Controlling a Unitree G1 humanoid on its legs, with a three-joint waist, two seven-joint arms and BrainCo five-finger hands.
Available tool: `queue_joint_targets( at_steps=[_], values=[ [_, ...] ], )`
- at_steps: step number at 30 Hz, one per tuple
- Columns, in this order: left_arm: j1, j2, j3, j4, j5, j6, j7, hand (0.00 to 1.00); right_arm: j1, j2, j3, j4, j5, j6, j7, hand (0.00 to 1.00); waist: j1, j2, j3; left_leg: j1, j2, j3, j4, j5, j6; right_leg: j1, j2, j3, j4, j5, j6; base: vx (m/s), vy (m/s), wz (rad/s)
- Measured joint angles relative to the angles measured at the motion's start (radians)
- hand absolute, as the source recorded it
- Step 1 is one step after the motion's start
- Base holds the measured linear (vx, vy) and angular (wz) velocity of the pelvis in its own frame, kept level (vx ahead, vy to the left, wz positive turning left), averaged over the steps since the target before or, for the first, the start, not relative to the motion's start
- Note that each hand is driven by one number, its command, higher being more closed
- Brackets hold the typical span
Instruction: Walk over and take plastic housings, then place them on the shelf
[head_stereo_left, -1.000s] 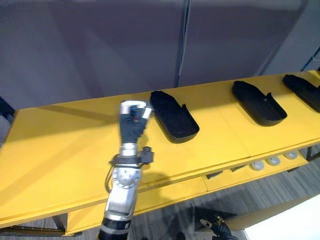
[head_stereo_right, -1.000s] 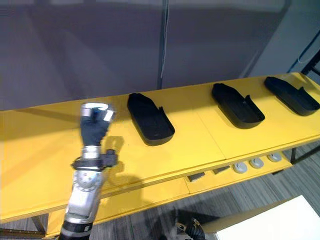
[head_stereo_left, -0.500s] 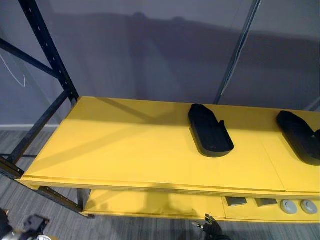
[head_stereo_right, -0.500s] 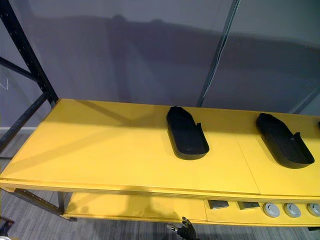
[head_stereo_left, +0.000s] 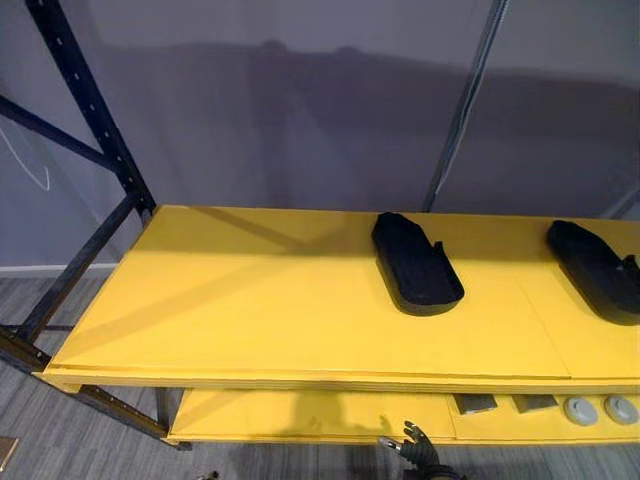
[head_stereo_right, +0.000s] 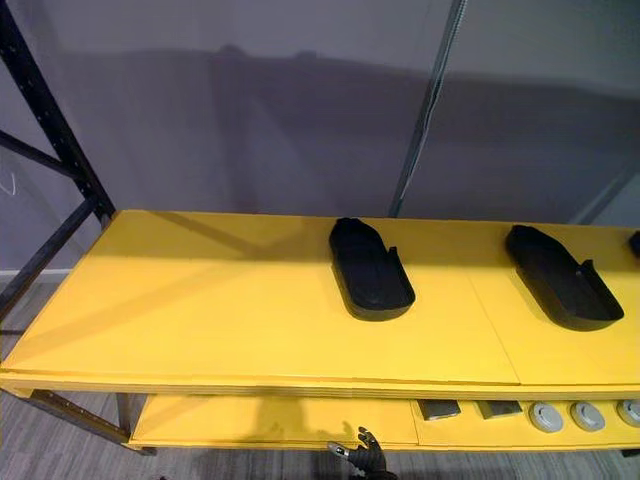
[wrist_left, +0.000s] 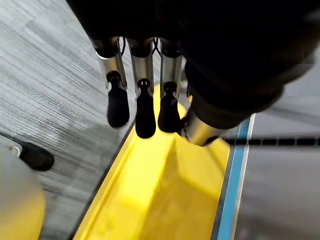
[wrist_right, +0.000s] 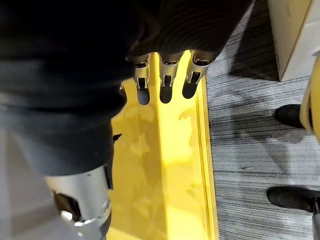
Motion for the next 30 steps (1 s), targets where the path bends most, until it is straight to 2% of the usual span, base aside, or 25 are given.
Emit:
queue_joint_targets(
  at_steps=[5, 11, 14, 21, 24, 25, 26, 27, 28, 29, 30],
  values=[
    [-0.042, 0.005, -0.067, 0.018, 0.046, -0.002, -0.003, 0.00, -0.003, -0.002, -0.024, 0.000, 0.000, 0.000, -0.003, 0.00, 0.000, 0.004, 0.001, 0.002, 0.008, 0.044, -0.004, -0.002, -0.003, -0.021, 0.010, 0.043, -0.001, 0.000, 0.000, 0.02, -0.002, -0.23],
    [-0.062, 0.006, -0.098, 0.053, 0.076, -0.004, -0.020, 0.00, -0.006, -0.004, -0.050, 0.000, 0.000, 0.000, -0.004, 0.00, 0.000, 0.007, 0.005, 0.017, 0.017, 0.103, -0.006, -0.015, -0.021, -0.034, 0.024, 0.101, -0.010, 0.002, -0.001, 0.03, -0.001, -0.30],
    [-0.075, 0.011, -0.115, 0.059, 0.082, -0.003, -0.022, 0.00, -0.024, -0.008, -0.048, 0.000, -0.002, 0.000, -0.004, 0.00, 0.003, 0.007, 0.029, 0.012, 0.029, 0.154, 0.013, -0.033, -0.025, -0.059, 0.037, 0.156, -0.010, 0.015, -0.002, -0.01, 0.006, -0.55],
    [-0.164, 0.010, -0.142, 0.061, 0.129, -0.006, -0.023, 0.00, -0.028, -0.023, -0.048, -0.046, -0.025, 0.000, -0.004, 0.00, 0.003, 0.003, 0.089, -0.034, 0.040, 0.263, 0.110, -0.090, 0.018, -0.118, 0.048, 0.271, 0.000, 0.066, 0.022, -0.05, 0.050, -0.51],
    [-0.210, 0.036, -0.186, 0.058, 0.156, -0.006, -0.023, 0.00, -0.043, -0.025, -0.036, -0.098, -0.043, 0.002, -0.005, 0.00, 0.002, 0.003, 0.108, -0.104, 0.059, 0.335, 0.163, -0.101, 0.037, -0.197, 0.059, 0.299, -0.004, 0.144, 0.043, -0.15, 0.079, -0.68],
    [-0.225, 0.035, -0.192, 0.050, 0.170, -0.006, -0.023, 0.00, -0.049, -0.030, -0.030, -0.114, -0.049, 0.002, -0.007, 0.00, 0.001, 0.010, 0.115, -0.117, 0.071, 0.356, 0.162, -0.106, 0.061, -0.220, 0.060, 0.268, 0.040, 0.127, 0.039, -0.13, 0.046, -0.42],
    [-0.241, 0.042, -0.195, 0.051, 0.180, -0.006, -0.023, 0.00, -0.050, -0.031, -0.031, -0.112, -0.049, 0.003, -0.010, 0.00, 0.004, 0.004, 0.124, -0.113, 0.070, 0.373, 0.164, -0.109, 0.066, -0.261, 0.032, 0.202, 0.245, 0.031, 0.029, -0.15, 0.061, -0.30],
    [-0.241, 0.045, -0.199, 0.051, 0.189, -0.005, -0.023, 0.00, -0.045, -0.032, -0.030, -0.110, -0.049, 0.003, -0.011, 0.00, 0.004, 0.008, 0.127, -0.109, 0.068, 0.373, 0.164, -0.109, 0.067, -0.269, 0.018, 0.181, 0.345, -0.004, 0.037, -0.07, 0.045, -0.05],
    [-0.240, 0.052, -0.217, 0.049, 0.195, -0.005, -0.023, 0.00, -0.031, -0.033, -0.030, -0.107, -0.049, 0.003, -0.012, 0.00, 0.000, 0.002, 0.118, -0.106, 0.059, 0.366, 0.163, -0.109, 0.069, -0.261, -0.003, 0.170, 0.482, -0.046, 0.065, -0.02, 0.002, 0.17],
    [-0.239, 0.061, -0.231, 0.048, 0.195, -0.004, -0.024, 0.00, -0.020, -0.034, -0.030, -0.095, -0.049, 0.001, -0.013, 0.00, 0.000, -0.024, 0.099, -0.120, 0.038, 0.356, 0.165, -0.101, 0.077, -0.232, -0.019, 0.176, 0.548, -0.064, 0.091, -0.01, -0.040, 0.27],
    [-0.239, 0.063, -0.231, 0.048, 0.195, -0.003, -0.024, 0.00, -0.021, -0.037, -0.030, -0.078, -0.049, 0.001, -0.013, 0.00, -0.004, -0.037, 0.086, -0.134, 0.028, 0.351, 0.174, -0.098, 0.078, -0.218, -0.031, 0.178, 0.554, -0.076, 0.110, 0.01, -0.109, 0.20]
  ],
)
